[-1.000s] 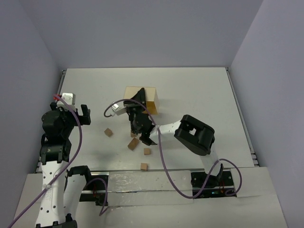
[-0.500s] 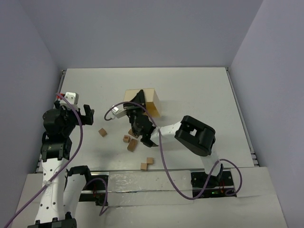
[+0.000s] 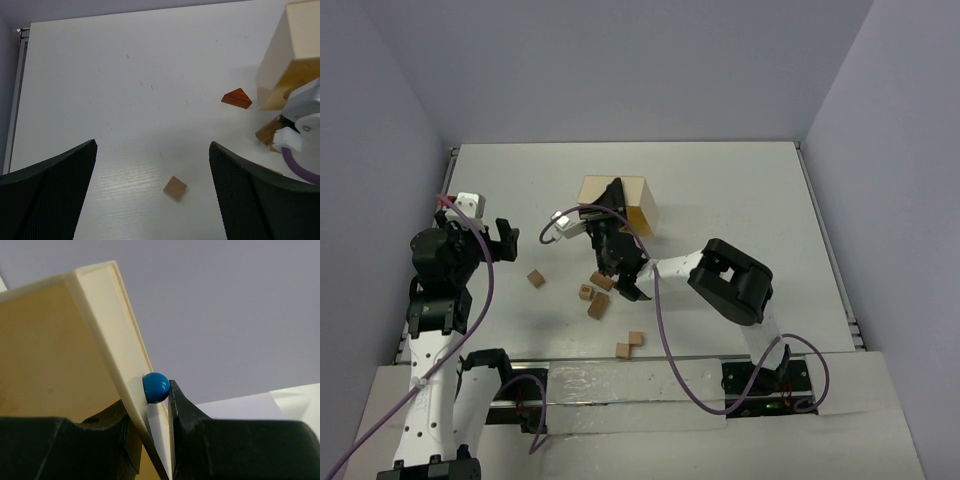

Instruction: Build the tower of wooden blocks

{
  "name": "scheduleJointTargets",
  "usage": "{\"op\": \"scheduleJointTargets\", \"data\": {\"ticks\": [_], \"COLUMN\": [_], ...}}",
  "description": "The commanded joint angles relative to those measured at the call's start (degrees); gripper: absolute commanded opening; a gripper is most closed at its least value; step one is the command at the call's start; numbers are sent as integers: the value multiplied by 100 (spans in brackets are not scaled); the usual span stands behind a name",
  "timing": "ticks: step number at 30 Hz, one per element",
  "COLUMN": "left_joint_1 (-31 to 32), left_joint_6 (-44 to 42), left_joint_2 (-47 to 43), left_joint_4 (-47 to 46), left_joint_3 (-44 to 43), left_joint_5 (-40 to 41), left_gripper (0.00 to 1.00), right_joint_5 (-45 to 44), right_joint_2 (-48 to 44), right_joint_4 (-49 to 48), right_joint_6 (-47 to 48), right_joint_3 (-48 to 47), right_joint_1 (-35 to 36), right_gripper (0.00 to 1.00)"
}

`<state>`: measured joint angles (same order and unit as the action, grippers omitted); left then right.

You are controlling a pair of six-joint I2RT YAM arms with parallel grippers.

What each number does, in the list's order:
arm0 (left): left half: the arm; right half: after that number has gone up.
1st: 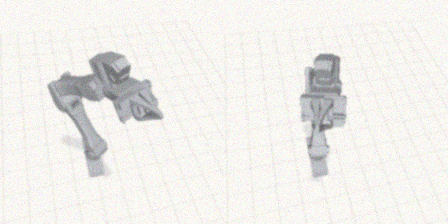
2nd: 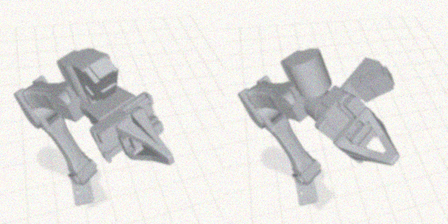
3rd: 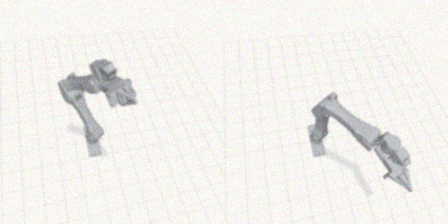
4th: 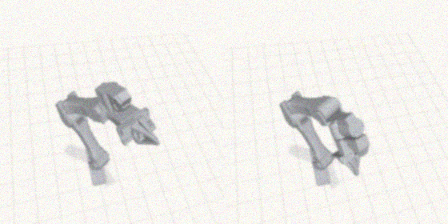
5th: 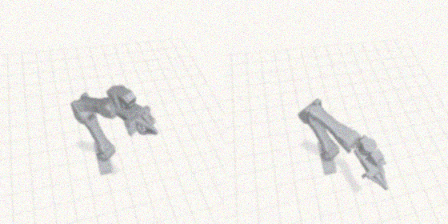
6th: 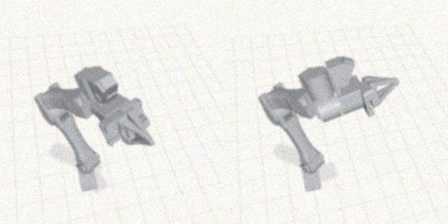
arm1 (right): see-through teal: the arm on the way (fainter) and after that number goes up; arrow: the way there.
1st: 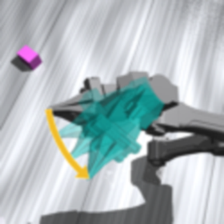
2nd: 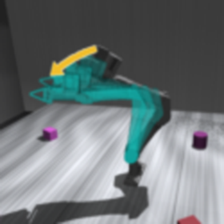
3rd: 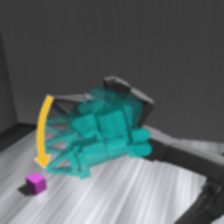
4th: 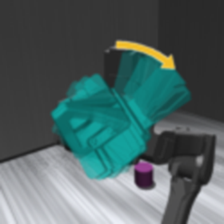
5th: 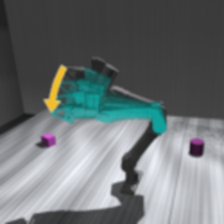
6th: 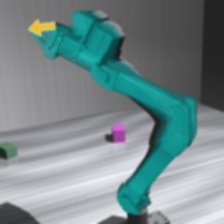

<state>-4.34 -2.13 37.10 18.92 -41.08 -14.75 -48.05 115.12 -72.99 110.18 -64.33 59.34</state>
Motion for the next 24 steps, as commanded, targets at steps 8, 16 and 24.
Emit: {"op": "scheduleJointTargets", "data": {"ticks": [8, 16, 24], "left_joint_1": [-41, -50, -50], "left_joint_6": [121, 73, 104], "left_joint_2": [-5, -108, -73], "left_joint_4": [-504, -333, -372], "left_joint_3": [-56, -90, -149], "left_joint_5": [-107, 4, 89], "left_gripper": [99, 99, 99], "right_joint_5": [405, 593, 848], "right_joint_2": [174, -406, -500], "right_joint_4": [-2856, -2818, -2789], "right_joint_6": [346, 162, 353], "right_joint_3": [-526, -48, -124], "right_joint_1": [70, 103, 50], "right_gripper": [0, 0, 0]}}
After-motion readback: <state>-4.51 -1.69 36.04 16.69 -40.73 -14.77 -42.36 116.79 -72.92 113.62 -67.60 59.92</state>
